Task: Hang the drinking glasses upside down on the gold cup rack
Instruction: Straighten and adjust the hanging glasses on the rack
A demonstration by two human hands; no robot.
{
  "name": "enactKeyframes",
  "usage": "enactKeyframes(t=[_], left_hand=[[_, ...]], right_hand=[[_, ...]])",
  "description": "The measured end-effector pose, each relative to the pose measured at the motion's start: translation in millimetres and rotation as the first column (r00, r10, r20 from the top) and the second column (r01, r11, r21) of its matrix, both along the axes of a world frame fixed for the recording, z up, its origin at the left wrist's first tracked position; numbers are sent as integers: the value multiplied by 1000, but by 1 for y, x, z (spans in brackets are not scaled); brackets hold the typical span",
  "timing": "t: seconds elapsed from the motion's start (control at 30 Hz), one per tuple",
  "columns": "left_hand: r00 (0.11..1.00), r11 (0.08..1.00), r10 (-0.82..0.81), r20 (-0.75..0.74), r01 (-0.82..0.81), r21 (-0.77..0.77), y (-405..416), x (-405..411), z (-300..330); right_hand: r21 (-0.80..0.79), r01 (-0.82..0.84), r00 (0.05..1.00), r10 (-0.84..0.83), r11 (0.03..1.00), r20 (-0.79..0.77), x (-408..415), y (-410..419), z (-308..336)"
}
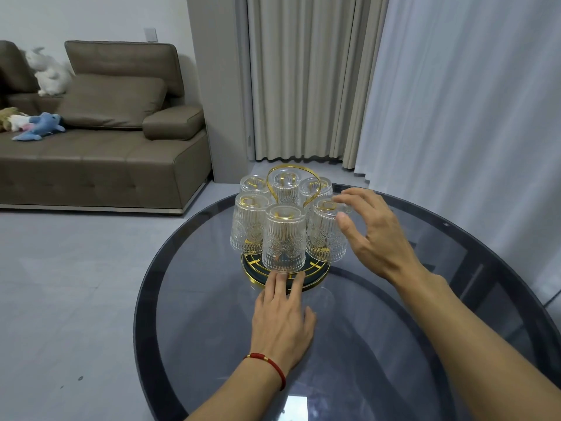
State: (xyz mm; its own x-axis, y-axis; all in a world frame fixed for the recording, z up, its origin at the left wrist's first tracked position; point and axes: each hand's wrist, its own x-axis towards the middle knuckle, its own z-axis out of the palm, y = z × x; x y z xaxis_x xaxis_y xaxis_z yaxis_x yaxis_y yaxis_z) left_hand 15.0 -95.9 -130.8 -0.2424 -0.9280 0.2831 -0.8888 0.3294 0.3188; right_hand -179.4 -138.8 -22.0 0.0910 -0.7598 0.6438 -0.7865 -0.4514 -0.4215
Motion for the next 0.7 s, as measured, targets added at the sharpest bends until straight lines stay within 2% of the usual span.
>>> enactKeyframes(t=[0.07, 0.17, 0.33, 0.5, 0.7], left_hand=[[1000, 1000, -5, -20, 5, -8, 1, 1, 0], [999, 1000, -5, -34, 4, -17, 1, 3, 1], [999, 1000, 4, -36, -5, -12, 0, 2, 1], [999, 999, 12, -43, -13, -31, -5, 4, 1], [998, 1000, 5, -57, -6, -29, -6, 7, -1]], right_hand=[[29, -6, 994, 3, 1000, 112, 3, -6, 9], [181, -90, 956, 34, 979, 292, 11, -24, 31], [422, -227, 921, 52, 878, 387, 17, -61, 50], [479, -187, 931, -2, 858, 366, 15, -72, 50], [428, -85, 983, 5, 900, 184, 9, -76, 48]])
